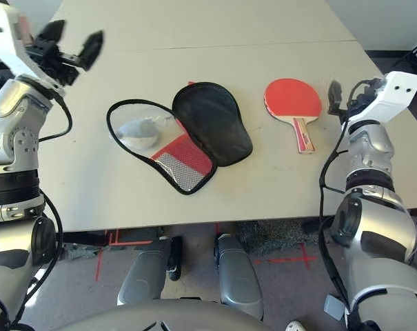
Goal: Store the ping-pong paddle in its case and zip it.
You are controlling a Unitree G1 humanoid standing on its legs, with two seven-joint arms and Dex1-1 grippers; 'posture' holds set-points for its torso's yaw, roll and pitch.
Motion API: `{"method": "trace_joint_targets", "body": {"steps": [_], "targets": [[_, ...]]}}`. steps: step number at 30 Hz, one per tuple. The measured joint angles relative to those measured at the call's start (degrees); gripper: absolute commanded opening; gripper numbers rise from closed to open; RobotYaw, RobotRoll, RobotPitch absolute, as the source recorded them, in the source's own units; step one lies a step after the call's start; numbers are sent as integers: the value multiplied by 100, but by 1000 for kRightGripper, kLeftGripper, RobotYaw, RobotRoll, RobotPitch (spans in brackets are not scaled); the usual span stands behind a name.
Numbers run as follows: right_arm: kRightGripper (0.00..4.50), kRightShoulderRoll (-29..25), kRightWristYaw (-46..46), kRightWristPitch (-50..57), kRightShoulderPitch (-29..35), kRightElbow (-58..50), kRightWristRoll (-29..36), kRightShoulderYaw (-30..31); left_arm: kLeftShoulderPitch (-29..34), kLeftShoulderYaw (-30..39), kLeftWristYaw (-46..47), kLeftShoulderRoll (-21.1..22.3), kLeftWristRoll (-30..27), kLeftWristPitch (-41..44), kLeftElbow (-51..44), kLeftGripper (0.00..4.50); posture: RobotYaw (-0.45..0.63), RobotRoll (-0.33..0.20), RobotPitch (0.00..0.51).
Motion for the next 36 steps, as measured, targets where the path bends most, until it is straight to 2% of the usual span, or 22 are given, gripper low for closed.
{"method": "trace_joint_targets", "body": {"steps": [5, 12, 15, 21, 28, 36], "targets": [[4500, 39, -417, 936, -205, -470, 58, 25, 140, -348, -422, 72, -174, 560, -232, 4477, -7, 0, 167], [4500, 75, -1068, 3772, -417, -2035, 145, 315, 238, -576, -740, 106, -218, 822, -274, 4477, -21, 0, 166], [4500, 80, -1242, 5341, -499, -2808, 295, 441, 257, -627, -764, 104, -131, 789, -262, 4477, -24, 0, 165], [4500, 69, -1333, 7558, -734, -3645, 333, 808, 304, -743, -833, 56, -33, 718, -257, 4477, -16, 0, 165], [4500, -66, -997, 8563, -774, -3919, 223, 1555, 425, -792, -845, 50, -15, 719, -270, 4477, 0, 0, 168], [4500, -57, -848, 8431, -724, -3500, -104, 1747, 453, -795, -824, 43, -17, 776, -403, 4477, 16, 0, 172]]}}
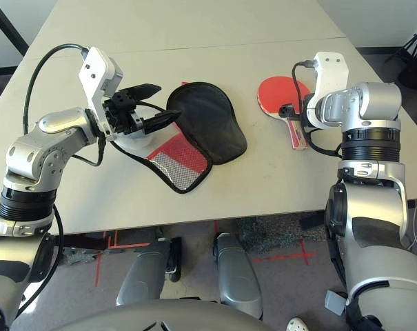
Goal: Store the ping-pong paddle in its case and zip it.
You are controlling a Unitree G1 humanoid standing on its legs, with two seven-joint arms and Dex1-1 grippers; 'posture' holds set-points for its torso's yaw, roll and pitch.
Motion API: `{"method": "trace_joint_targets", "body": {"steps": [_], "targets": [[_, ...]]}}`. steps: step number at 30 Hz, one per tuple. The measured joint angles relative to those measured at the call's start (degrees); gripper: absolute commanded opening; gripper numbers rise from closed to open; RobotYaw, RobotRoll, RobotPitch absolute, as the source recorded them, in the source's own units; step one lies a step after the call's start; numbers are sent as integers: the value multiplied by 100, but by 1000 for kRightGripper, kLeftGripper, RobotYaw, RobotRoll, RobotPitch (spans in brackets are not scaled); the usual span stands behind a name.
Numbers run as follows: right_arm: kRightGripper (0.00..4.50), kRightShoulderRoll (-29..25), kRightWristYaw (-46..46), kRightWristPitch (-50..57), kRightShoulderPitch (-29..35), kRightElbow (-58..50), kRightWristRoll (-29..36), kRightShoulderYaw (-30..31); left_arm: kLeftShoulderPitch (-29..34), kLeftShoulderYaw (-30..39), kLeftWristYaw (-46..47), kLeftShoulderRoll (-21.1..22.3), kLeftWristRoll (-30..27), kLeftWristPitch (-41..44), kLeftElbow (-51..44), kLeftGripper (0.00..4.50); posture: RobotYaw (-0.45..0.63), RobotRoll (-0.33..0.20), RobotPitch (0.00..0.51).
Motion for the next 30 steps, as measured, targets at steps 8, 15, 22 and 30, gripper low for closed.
{"method": "trace_joint_targets", "body": {"steps": [8, 15, 22, 30], "targets": [[4500, 92, 125, -495, 28, 619, -238, 21, 7, -11, 32, -24, 2, 50, -91, 4477, 19, 0, 172], [2819, 165, 244, -802, -6, 872, -450, 66, 6, -77, 33, -30, 14, 63, -94, 4500, 22, 0, 172], [1093, 204, 358, -890, 53, 736, -601, 208, 6, -123, 35, -35, 19, 66, -110, 4500, 20, 0, 170], [1092, 227, 297, -1568, 379, 89, -877, 349, 7, -131, 34, -44, 67, 66, -110, 4500, 17, 0, 167]]}}
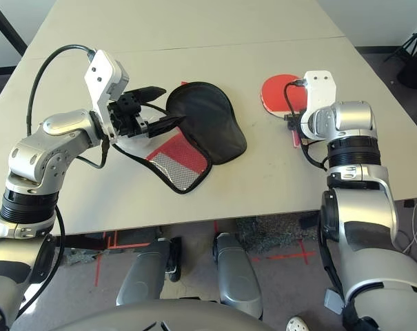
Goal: Store the ping-pong paddle in its case and zip it.
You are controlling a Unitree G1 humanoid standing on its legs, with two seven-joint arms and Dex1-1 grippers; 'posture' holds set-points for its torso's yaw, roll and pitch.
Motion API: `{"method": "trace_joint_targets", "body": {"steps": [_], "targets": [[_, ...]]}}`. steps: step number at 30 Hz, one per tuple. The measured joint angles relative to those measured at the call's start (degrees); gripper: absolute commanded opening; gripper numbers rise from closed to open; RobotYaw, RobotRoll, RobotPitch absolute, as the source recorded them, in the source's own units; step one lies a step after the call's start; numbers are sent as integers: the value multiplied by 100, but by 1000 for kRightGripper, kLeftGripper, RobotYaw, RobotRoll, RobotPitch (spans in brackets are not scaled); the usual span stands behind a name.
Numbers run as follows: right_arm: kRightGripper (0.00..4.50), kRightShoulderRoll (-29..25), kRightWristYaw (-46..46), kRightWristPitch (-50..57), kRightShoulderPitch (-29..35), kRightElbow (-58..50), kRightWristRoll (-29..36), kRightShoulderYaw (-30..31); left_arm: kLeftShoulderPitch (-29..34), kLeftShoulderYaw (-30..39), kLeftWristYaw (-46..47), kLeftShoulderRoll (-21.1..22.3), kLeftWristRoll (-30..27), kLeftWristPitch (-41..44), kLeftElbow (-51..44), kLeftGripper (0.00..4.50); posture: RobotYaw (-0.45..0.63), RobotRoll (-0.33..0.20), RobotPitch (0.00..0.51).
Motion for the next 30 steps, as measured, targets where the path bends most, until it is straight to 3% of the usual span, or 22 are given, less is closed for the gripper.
{"method": "trace_joint_targets", "body": {"steps": [9, 19, 30], "targets": [[1092, 519, 2, 497, -45, -1292, 23, 64, 14, -34, -1, -67, 32, -1, 0, 4500, 21, 0, 170], [1092, 1363, 195, 1384, -21, -2653, 319, 686, 70, -34, -1, -54, 48, 0, -10, 4500, 51, 0, 176], [1092, 1484, 430, 1764, 124, -2633, 435, 1114, 205, -46, -9, 330, 161, 75, -217, 4500, 77, 0, 180]]}}
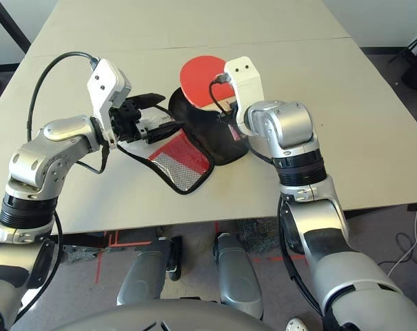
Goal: Store the ping-pong paddle in its case and zip it.
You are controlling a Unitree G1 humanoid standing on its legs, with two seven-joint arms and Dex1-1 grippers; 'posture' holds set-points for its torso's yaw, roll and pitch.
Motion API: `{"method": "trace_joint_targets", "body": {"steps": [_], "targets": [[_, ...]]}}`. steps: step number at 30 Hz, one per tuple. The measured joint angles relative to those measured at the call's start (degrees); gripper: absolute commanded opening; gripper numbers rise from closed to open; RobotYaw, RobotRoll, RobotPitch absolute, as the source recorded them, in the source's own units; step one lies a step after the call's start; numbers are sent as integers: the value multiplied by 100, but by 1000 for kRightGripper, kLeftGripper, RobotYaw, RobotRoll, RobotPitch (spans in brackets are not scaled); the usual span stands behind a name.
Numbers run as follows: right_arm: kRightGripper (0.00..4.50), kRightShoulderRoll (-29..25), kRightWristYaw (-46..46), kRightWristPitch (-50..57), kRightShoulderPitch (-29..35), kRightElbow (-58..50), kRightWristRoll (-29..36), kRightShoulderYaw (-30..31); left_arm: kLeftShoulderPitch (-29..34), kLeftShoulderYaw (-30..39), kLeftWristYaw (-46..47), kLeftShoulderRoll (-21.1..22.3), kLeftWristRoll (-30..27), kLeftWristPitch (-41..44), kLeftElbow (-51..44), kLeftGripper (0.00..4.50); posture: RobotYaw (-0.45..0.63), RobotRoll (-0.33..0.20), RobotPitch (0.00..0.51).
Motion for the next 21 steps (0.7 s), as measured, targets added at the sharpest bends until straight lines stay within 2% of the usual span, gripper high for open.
{"method": "trace_joint_targets", "body": {"steps": [5, 20, 21], "targets": [[1092, -6, 183, -12, -5, 300, 0, 185, 0, 0, -72, 232, 28, 29, -2, 4500, 82, 0, 181], [1092, 77, 452, -200, -131, 863, -16, 223, -3, -47, -69, 230, 82, 46, -24, 4500, 90, 0, 180], [1442, 107, 445, -209, -140, 886, -17, 199, -3, -48, -69, 229, 86, 46, -28, 4500, 93, 0, 181]]}}
